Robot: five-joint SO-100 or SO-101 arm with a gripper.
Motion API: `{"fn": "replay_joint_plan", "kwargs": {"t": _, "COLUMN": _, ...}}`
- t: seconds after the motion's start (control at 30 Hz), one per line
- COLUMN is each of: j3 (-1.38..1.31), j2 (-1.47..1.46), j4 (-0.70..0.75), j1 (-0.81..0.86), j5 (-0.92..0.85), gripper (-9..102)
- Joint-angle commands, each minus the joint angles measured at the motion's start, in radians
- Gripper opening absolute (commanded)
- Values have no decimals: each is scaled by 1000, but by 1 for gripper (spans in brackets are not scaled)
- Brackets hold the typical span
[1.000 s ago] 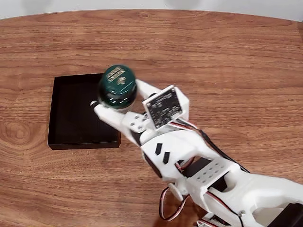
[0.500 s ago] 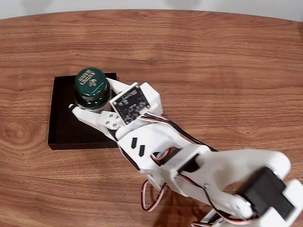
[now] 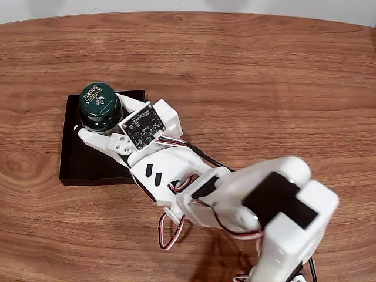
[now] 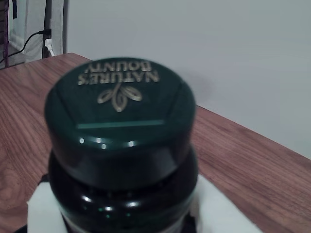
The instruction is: Pick up the pill bottle and place it in the black box.
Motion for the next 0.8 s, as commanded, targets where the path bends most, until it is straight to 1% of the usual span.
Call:
{"fn": "replay_joint_plan", "kwargs": {"t": 0.0, "j3": -112, "j2": -29, "j4": -72, "j1": -2, "j5": 6, "gripper": 10}}
{"fn": "replay_joint_plan", "kwargs": {"t": 0.63, "j3": -183, "j2": -249, "j4": -100, "j1": 32, "j5": -34, "gripper": 11}}
{"fn": "replay_joint_plan", "kwargs": {"t": 0.7, "j3": -183, "j2": -253, "j4": -101, "j1": 34, "j5": -43, "gripper": 12}}
{"fn": "replay_joint_plan", "kwargs": {"t": 0.77, "j3": -181, "j2": -256, "j4": -110, "j1": 35, "j5": -51, "gripper": 15}}
